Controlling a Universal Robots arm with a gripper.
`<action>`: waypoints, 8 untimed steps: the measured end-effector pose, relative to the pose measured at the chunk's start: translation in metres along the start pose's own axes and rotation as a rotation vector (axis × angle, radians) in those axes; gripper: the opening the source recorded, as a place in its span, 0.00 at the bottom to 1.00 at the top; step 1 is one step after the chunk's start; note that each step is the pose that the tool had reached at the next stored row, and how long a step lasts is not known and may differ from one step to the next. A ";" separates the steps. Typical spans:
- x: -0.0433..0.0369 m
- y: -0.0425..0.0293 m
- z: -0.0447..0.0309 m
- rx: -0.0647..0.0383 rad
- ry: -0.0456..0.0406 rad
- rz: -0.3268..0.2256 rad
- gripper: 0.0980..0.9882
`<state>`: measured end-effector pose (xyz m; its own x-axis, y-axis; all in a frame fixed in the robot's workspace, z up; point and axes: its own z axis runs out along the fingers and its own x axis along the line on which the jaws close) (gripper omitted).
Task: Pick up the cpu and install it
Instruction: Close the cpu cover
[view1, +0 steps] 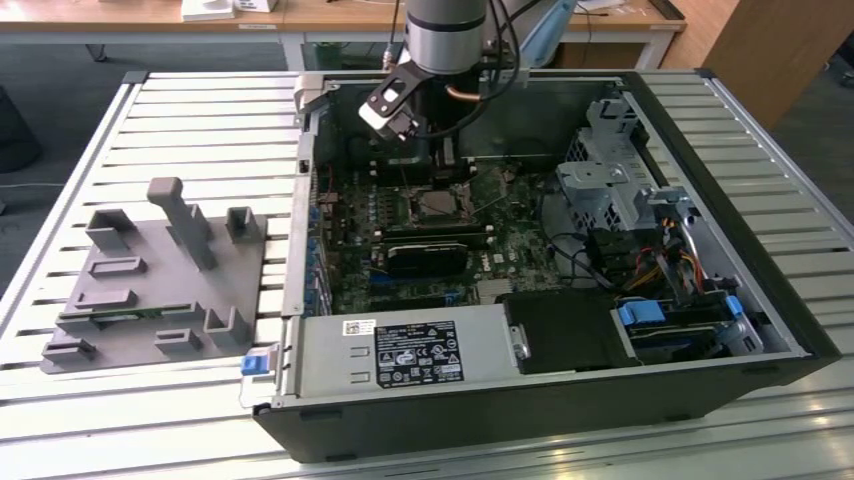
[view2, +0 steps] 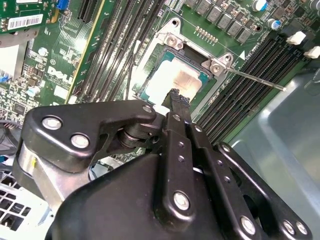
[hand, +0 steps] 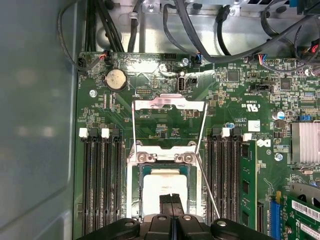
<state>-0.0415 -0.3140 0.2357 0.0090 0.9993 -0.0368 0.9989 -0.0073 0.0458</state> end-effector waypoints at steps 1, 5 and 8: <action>0.0000 0.0000 -0.0002 0.000 -0.0001 0.000 0.01; 0.0000 0.0000 -0.0009 0.000 -0.0003 0.001 0.01; -0.0001 0.0001 -0.0013 0.000 -0.0004 0.001 0.01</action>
<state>-0.0415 -0.3140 0.2370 0.0099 0.9993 -0.0372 0.9989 -0.0082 0.0458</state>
